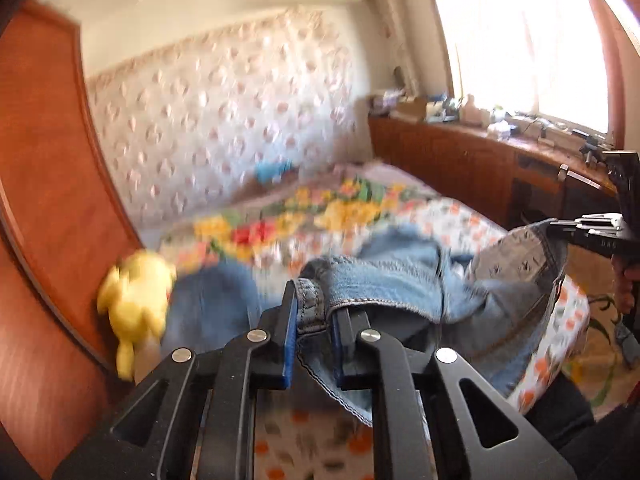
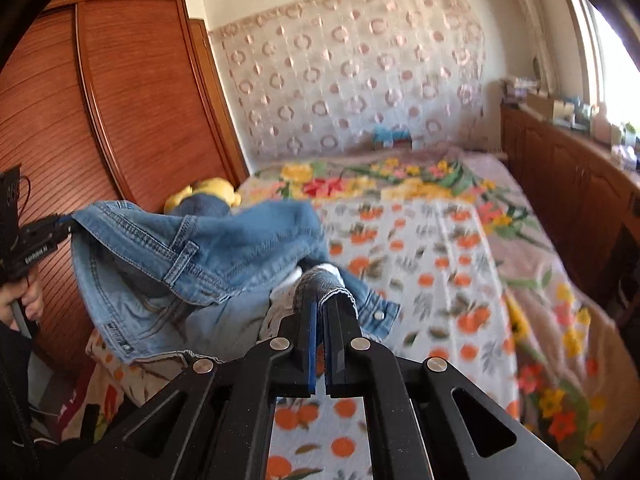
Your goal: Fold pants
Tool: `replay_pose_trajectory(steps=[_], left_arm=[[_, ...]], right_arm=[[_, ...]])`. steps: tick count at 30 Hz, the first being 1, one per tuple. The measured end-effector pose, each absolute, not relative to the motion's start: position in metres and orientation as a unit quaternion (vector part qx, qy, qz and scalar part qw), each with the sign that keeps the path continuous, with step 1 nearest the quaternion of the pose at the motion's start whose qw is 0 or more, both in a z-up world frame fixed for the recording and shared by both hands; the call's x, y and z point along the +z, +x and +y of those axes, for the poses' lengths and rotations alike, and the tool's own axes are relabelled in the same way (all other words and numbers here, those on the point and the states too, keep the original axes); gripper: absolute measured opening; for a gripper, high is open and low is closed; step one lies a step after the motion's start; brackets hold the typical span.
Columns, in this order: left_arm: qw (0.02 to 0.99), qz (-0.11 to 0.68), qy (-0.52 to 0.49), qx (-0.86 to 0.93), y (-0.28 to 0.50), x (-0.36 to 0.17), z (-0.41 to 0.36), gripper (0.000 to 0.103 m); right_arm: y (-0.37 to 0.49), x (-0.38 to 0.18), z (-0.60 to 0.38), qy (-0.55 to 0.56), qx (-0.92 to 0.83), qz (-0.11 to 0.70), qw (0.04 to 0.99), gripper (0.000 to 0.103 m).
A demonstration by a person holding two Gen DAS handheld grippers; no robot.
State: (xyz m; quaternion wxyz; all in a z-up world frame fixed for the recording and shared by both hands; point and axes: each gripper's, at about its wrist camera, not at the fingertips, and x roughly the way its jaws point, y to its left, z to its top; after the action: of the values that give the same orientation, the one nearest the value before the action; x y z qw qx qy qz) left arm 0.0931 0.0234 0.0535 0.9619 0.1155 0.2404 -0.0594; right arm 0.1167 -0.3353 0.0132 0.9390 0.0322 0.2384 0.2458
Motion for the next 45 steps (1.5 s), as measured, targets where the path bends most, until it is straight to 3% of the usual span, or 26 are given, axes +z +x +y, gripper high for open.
replay_pose_trajectory(steps=[9, 24, 36, 41, 45], left_arm=[[0.968, 0.181, 0.149, -0.095, 0.126, 0.150, -0.033, 0.015], [0.961, 0.171, 0.166, -0.138, 0.241, 0.220, -0.109, 0.015], [0.974, 0.066, 0.132, -0.174, 0.266, 0.383, -0.154, 0.015], [0.977, 0.050, 0.121, -0.168, 0.248, 0.380, -0.116, 0.015], [0.979, 0.086, 0.113, -0.145, 0.253, 0.322, -0.066, 0.015]], right_arm=[[0.103, 0.095, -0.391, 0.025, 0.205, 0.147, 0.967, 0.002], [0.127, 0.195, -0.452, -0.067, 0.083, 0.098, 0.989, 0.001], [0.067, 0.325, -0.421, -0.099, 0.002, -0.007, 0.995, 0.001], [0.035, 0.320, -0.363, -0.122, 0.042, -0.024, 0.991, 0.001], [0.036, 0.277, -0.302, -0.135, 0.110, 0.005, 0.985, 0.002]])
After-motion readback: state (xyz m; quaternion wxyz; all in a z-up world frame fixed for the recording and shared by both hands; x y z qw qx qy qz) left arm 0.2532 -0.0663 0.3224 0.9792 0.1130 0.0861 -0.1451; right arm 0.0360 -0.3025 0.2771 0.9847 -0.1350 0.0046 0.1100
